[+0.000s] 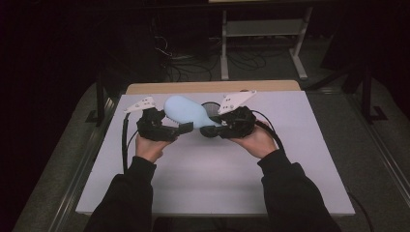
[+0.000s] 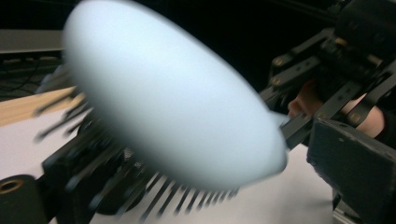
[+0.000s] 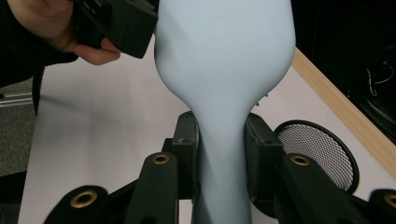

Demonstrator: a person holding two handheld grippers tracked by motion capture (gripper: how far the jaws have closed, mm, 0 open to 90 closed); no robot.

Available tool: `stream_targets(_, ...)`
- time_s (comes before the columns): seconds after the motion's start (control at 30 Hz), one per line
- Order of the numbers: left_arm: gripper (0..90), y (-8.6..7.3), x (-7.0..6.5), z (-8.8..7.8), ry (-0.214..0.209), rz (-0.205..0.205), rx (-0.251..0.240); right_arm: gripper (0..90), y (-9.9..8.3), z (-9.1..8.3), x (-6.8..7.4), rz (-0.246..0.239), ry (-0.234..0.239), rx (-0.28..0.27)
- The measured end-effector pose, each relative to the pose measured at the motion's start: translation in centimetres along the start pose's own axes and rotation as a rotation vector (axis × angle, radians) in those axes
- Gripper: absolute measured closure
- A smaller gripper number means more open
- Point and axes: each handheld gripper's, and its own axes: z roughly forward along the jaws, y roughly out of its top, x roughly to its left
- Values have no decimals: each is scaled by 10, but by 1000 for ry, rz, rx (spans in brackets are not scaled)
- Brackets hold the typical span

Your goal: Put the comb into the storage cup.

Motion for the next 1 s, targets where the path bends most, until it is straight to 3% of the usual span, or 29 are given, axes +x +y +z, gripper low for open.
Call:
stream_targets(0.37, 81, 2, 3, -5, 6, -54, -40, 683, 3, 14, 5, -16, -2, 20)
stream_targets(0.53, 158, 3, 0, -5, 16, -47, -52, 684, 2, 19, 6, -21, 2, 41)
stream_targets(0.73, 261, 2, -1, -4, 60, -43, -40, 684, 1, 22, 7, -21, 0, 48)
stream_targets(0.87, 326, 1, 1, -4, 73, -71, -50, 684, 1, 23, 8, -20, -7, 49)
stream_targets(1.0, 374, 0, 4, -5, 59, -104, -61, 683, 0, 25, 8, -23, -10, 55)
